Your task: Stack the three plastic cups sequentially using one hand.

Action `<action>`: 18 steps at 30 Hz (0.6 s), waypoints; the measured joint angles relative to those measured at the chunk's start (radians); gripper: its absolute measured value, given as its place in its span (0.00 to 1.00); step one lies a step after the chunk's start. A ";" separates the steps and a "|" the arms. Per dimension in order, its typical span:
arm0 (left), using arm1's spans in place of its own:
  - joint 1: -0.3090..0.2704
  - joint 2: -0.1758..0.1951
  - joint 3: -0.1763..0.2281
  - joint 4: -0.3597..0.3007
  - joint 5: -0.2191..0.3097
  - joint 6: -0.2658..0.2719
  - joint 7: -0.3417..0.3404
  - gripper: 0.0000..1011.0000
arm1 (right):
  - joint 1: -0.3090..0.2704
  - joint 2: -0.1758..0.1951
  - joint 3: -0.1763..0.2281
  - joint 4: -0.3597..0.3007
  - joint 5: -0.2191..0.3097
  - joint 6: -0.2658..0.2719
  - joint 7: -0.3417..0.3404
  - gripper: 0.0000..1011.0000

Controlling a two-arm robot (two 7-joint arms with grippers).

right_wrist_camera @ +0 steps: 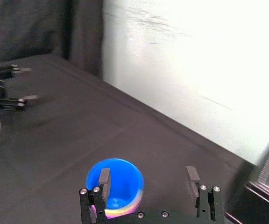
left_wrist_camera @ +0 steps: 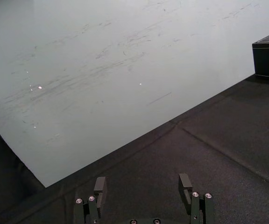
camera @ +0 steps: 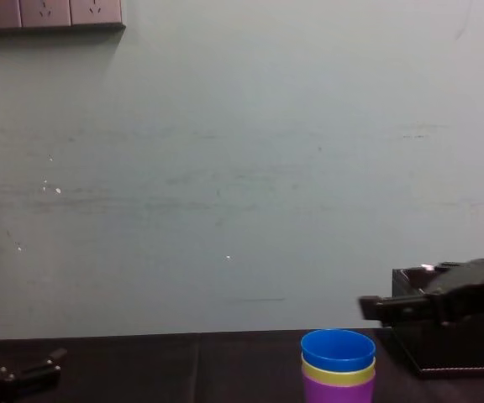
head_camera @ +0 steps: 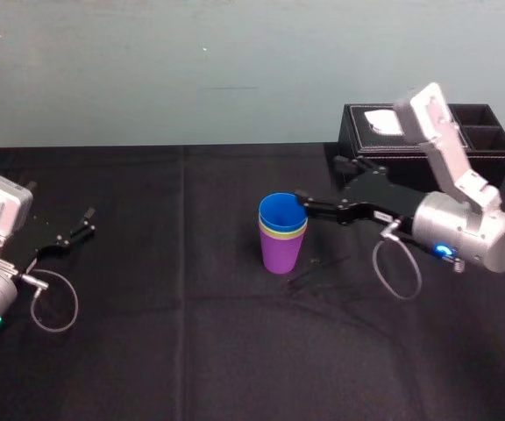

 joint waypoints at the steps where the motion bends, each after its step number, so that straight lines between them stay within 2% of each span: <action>1: 0.000 0.000 0.000 0.000 0.000 0.000 0.000 1.00 | -0.007 0.004 0.008 -0.002 -0.001 -0.003 -0.004 0.99; 6: 0.000 0.000 0.000 0.000 0.000 0.000 0.000 1.00 | -0.049 0.035 0.062 0.002 -0.003 -0.024 -0.020 0.99; 11: 0.000 0.000 0.000 0.000 0.000 0.000 0.000 1.00 | -0.077 0.050 0.096 0.029 -0.012 -0.041 -0.025 0.99; 18: 0.000 0.000 0.000 0.000 0.000 0.000 0.000 1.00 | -0.093 0.053 0.116 0.072 -0.021 -0.052 -0.016 0.99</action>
